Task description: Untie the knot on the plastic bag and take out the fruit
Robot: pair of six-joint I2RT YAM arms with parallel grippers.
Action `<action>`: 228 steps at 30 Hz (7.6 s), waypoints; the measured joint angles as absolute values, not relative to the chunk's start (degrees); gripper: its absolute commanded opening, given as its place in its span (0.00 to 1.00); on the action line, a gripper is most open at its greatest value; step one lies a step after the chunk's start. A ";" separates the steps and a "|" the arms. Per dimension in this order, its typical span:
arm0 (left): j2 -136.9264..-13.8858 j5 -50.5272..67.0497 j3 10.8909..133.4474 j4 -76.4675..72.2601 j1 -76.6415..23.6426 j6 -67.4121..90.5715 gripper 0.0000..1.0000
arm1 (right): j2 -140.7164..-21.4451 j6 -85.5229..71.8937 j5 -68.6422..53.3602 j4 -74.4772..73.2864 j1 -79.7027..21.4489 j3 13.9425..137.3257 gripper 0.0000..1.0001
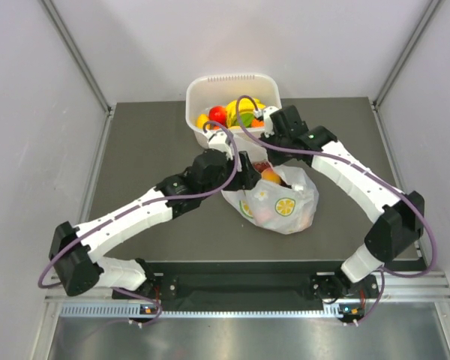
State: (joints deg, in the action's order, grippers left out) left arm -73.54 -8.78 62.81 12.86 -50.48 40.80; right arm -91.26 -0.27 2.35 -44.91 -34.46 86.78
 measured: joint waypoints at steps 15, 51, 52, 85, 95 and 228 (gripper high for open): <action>-82.85 -15.51 66.67 9.34 -52.01 43.64 0.60 | -80.88 -2.00 -1.52 -42.26 -33.23 83.15 0.00; -82.67 -18.90 48.64 -9.65 -51.77 39.62 0.00 | -72.47 -3.62 8.25 -51.27 -24.62 98.94 0.00; -82.87 -18.79 46.94 -10.63 -51.72 40.16 0.00 | -71.85 -3.62 8.10 -51.29 -26.06 95.92 0.00; -69.91 -19.44 42.11 -13.39 -71.22 31.53 0.56 | -57.95 -6.20 -13.34 -51.92 -39.27 68.53 0.00; -72.07 -38.52 46.76 -9.43 -83.00 27.59 0.57 | -57.78 -8.64 -3.90 -52.95 -39.29 68.12 0.00; -78.06 4.58 64.51 -3.57 -22.46 19.92 0.79 | -59.35 -16.67 4.71 -38.13 -40.05 55.90 0.00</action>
